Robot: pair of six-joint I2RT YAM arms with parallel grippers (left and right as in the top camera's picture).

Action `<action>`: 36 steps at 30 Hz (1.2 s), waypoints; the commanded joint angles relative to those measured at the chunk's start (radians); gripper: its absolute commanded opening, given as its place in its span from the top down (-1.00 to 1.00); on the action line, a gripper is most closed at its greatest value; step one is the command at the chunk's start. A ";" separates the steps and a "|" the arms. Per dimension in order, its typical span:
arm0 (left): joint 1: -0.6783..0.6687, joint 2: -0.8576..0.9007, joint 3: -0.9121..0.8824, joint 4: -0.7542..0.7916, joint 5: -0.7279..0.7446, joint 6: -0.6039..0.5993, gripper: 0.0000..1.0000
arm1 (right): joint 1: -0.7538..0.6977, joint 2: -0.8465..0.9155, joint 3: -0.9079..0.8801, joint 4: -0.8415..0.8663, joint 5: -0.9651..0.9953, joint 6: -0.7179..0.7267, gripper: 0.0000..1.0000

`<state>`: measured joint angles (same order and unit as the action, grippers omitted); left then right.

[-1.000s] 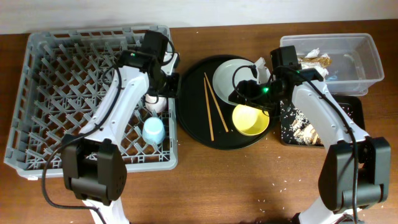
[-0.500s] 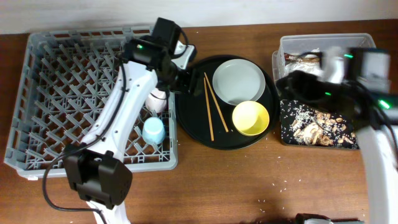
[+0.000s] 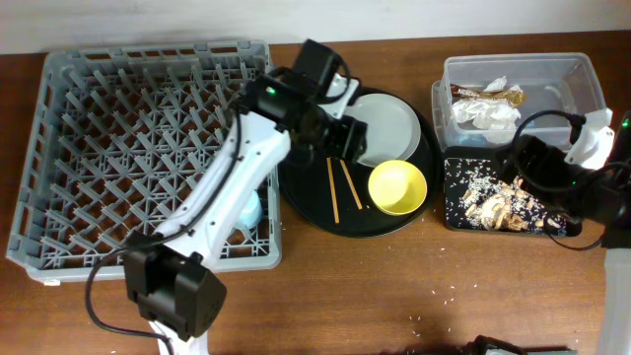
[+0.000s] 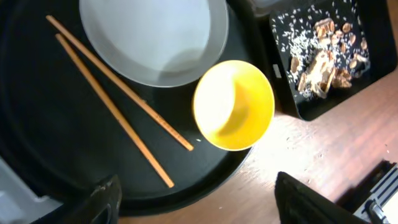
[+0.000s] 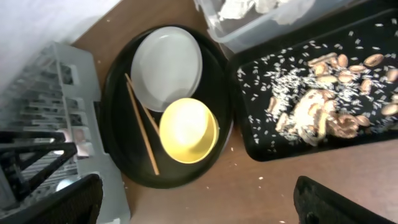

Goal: Sort waste into correct bins and load items into the dishwasher rack
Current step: 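Reach the left gripper to the yellow bowl on the black tray, then grasp the yellow bowl rim and lift it toward the rack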

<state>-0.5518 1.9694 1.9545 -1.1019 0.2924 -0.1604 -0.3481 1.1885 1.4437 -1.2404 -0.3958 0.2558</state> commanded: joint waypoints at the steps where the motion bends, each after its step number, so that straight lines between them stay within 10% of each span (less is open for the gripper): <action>1: -0.035 0.034 0.011 0.010 -0.057 -0.011 -0.60 | -0.007 0.002 0.006 -0.016 0.046 -0.016 -0.98; 25: -0.131 0.345 0.010 0.125 -0.053 -0.087 -0.57 | -0.007 0.003 0.006 -0.054 0.068 -0.016 -0.97; 36: -0.134 0.375 0.010 0.186 -0.053 -0.087 0.45 | -0.007 0.003 0.006 -0.054 0.068 -0.016 -0.97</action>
<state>-0.6846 2.3432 1.9545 -0.9306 0.2462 -0.2470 -0.3481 1.1904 1.4437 -1.2930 -0.3401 0.2501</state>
